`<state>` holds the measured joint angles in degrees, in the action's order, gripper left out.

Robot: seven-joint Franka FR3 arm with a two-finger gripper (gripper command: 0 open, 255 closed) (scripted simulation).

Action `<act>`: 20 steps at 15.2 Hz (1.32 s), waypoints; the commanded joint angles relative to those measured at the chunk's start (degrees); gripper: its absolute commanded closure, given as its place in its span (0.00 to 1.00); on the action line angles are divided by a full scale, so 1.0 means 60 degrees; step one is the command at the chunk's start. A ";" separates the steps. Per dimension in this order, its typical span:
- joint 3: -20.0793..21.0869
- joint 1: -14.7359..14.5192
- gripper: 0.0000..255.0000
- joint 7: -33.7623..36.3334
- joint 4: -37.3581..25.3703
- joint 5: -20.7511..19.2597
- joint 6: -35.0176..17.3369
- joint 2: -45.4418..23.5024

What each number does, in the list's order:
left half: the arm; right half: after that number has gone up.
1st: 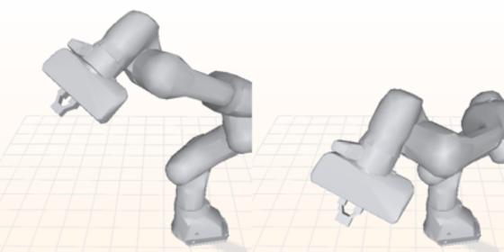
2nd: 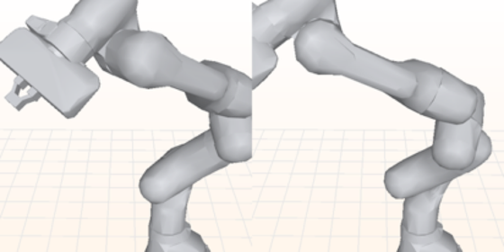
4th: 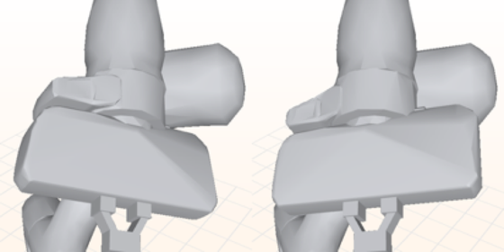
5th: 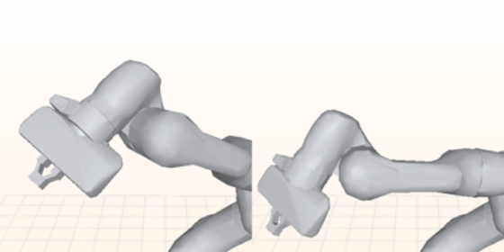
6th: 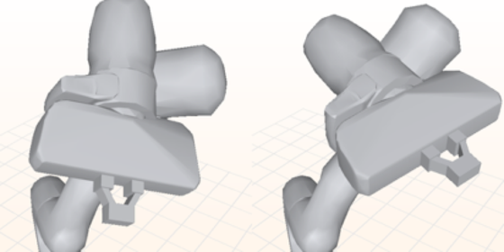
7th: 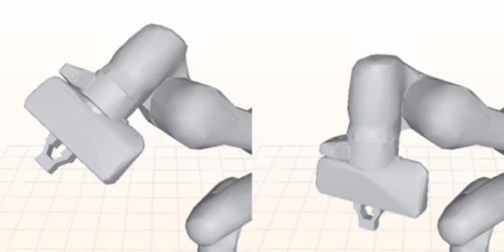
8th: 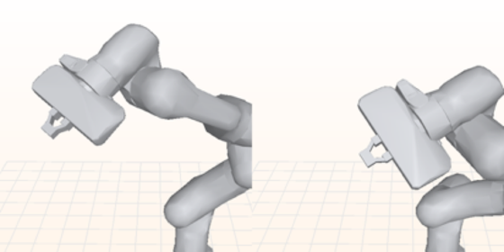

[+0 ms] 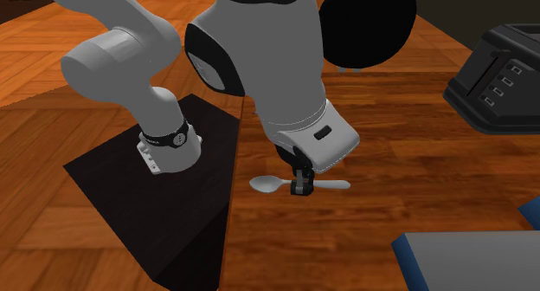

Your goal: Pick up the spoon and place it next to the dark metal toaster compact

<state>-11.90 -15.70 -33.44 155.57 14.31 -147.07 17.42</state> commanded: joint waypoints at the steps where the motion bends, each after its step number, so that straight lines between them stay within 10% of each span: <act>1: 0.0000 0.0000 1.00 0.0000 0.0000 0.0000 0.0000 0.0000; 20: 0.0298 0.0389 1.00 0.0779 -0.0764 -0.0715 0.1975 0.1265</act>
<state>-10.21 -13.55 -29.08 151.49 10.31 -136.37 24.38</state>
